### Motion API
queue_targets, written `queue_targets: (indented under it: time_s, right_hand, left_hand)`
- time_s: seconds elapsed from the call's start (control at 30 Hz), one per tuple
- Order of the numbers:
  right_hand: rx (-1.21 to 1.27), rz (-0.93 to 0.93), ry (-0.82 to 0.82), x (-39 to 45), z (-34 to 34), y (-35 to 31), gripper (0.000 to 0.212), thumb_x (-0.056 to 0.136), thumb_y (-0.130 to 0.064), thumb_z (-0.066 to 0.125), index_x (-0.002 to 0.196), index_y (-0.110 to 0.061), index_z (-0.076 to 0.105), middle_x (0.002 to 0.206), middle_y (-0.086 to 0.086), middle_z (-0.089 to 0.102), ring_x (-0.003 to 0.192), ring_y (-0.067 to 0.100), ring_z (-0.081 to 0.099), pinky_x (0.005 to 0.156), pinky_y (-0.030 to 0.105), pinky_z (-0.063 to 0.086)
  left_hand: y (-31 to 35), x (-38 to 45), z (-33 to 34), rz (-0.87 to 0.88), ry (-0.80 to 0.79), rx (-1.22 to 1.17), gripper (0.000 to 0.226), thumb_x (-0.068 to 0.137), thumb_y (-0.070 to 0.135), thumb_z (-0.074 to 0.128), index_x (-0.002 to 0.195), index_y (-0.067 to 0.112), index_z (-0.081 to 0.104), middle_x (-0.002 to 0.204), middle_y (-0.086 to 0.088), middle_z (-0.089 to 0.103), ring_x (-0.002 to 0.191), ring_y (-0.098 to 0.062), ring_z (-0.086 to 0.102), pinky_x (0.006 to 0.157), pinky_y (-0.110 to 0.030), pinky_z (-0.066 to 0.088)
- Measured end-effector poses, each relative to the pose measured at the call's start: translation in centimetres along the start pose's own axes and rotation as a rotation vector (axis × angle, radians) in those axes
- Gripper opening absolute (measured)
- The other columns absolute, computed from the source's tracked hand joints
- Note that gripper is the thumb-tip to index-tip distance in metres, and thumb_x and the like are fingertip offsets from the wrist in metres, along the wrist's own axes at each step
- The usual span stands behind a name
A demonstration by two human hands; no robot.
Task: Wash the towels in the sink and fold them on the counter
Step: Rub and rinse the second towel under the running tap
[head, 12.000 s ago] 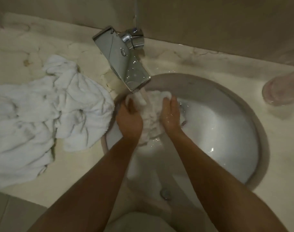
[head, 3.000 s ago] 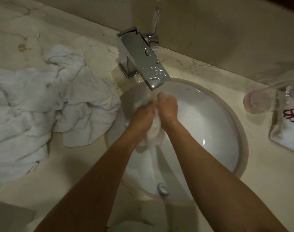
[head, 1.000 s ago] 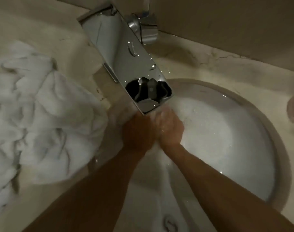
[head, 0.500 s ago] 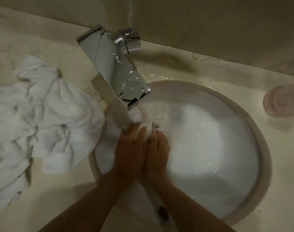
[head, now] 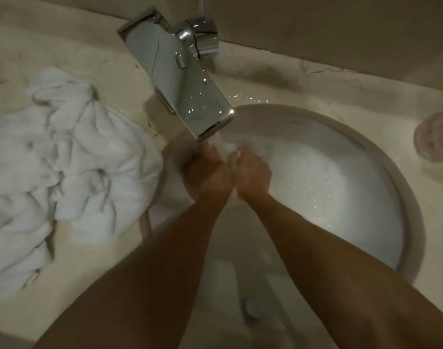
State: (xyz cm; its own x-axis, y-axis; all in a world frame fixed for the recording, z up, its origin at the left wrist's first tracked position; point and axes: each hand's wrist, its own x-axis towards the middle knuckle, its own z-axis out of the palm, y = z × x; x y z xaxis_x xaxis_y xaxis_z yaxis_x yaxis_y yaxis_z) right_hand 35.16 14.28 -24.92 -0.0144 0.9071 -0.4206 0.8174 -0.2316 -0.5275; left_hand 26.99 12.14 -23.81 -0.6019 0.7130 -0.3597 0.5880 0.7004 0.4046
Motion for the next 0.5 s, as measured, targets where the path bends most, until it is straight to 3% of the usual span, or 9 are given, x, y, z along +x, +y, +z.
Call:
queue_targets:
  time_s: [0.07, 0.1, 0.17, 0.27, 0.33, 0.4, 0.47, 0.5]
  right_hand:
    - [0.119, 0.033, -0.048, -0.2, -0.5, 0.5, 0.028, 0.104, -0.031, 0.034, 0.093, -0.016, 0.055, 0.084, 0.002, 0.059, 0.088, 0.026, 0.06, 0.074, 0.034, 0.041]
    - [0.209, 0.019, -0.059, -0.6, -0.7, 0.7, 0.027, 0.106, -0.029, 0.034, 0.097, -0.015, 0.055, 0.091, 0.007, 0.061, 0.093, 0.029, 0.061, 0.079, 0.038, 0.045]
    - [0.386, -0.034, -0.052, -2.8, -1.5, 1.5, 0.026, 0.106, -0.026, 0.037, 0.106, -0.011, 0.058, 0.104, 0.012, 0.065, 0.102, 0.031, 0.061, 0.091, 0.046, 0.049]
    - [0.435, -0.138, -0.014, -7.4, -4.0, 3.0, 0.027, 0.106, -0.023, 0.043, 0.12, -0.012, 0.062, 0.112, 0.005, 0.065, 0.11, 0.026, 0.059, 0.096, 0.038, 0.046]
    - [0.445, -0.209, 0.071, -9.5, -6.3, 3.8, 0.028, 0.104, -0.022, 0.044, 0.122, -0.012, 0.063, 0.117, 0.0, 0.065, 0.114, 0.022, 0.059, 0.099, 0.036, 0.046]
    - [0.541, -0.199, 0.128, -11.5, -8.5, 4.1, 0.023, 0.104, -0.018, 0.048, 0.119, -0.017, 0.065, 0.129, -0.006, 0.061, 0.119, 0.007, 0.056, 0.102, 0.028, 0.045]
    - [0.683, -0.106, 0.078, -13.2, -10.1, 4.5, 0.018, 0.103, -0.017, 0.052, 0.104, -0.024, 0.069, 0.137, -0.013, 0.055, 0.122, -0.005, 0.051, 0.102, 0.02, 0.043]
    - [0.785, -0.031, 0.005, -13.8, -10.7, 4.8, 0.02, 0.102, -0.021, 0.052, 0.101, -0.029, 0.071, 0.138, -0.014, 0.055, 0.125, -0.002, 0.051, 0.104, 0.024, 0.043]
  left_hand:
    - [-0.3, -0.5, -1.2, -0.094, -0.022, -0.18, 0.036, 0.107, 0.029, 0.033, 0.122, 0.008, 0.058, 0.121, -0.014, 0.062, 0.115, -0.032, 0.059, 0.093, -0.037, 0.042]
    - [-0.4, -0.9, -2.1, -0.088, -0.042, -0.278, 0.037, 0.107, 0.03, 0.035, 0.118, 0.007, 0.061, 0.117, -0.013, 0.064, 0.111, -0.031, 0.059, 0.091, -0.034, 0.042]
    - [-0.8, -3.4, -4.7, 0.041, 0.0, -0.371, 0.031, 0.105, 0.028, 0.044, 0.105, 0.006, 0.066, 0.093, -0.004, 0.063, 0.088, -0.019, 0.058, 0.073, -0.022, 0.035]
    - [-1.8, -7.2, -8.4, 0.202, 0.032, -0.424, 0.019, 0.101, 0.015, 0.053, 0.096, 0.006, 0.069, 0.073, 0.006, 0.053, 0.066, -0.002, 0.047, 0.06, -0.01, 0.033]
    - [-2.4, -8.7, -10.4, 0.219, 0.052, -0.463, 0.014, 0.099, 0.014, 0.056, 0.099, 0.013, 0.07, 0.075, 0.008, 0.058, 0.066, 0.001, 0.052, 0.064, -0.001, 0.035]
    - [-2.9, -9.7, -12.5, 0.152, 0.01, -0.57, 0.013, 0.097, 0.014, 0.058, 0.096, 0.019, 0.07, 0.077, 0.008, 0.063, 0.066, 0.006, 0.057, 0.06, -0.002, 0.038]
    - [-3.3, -10.4, -13.9, 0.086, -0.08, -0.678, 0.016, 0.093, 0.007, 0.055, 0.087, 0.015, 0.066, 0.07, 0.006, 0.061, 0.057, 0.005, 0.053, 0.053, -0.006, 0.039]
    - [-3.6, -10.6, -14.3, 0.071, -0.114, -0.665, 0.018, 0.091, 0.003, 0.052, 0.082, 0.014, 0.063, 0.068, 0.005, 0.057, 0.056, 0.001, 0.05, 0.051, -0.01, 0.038]
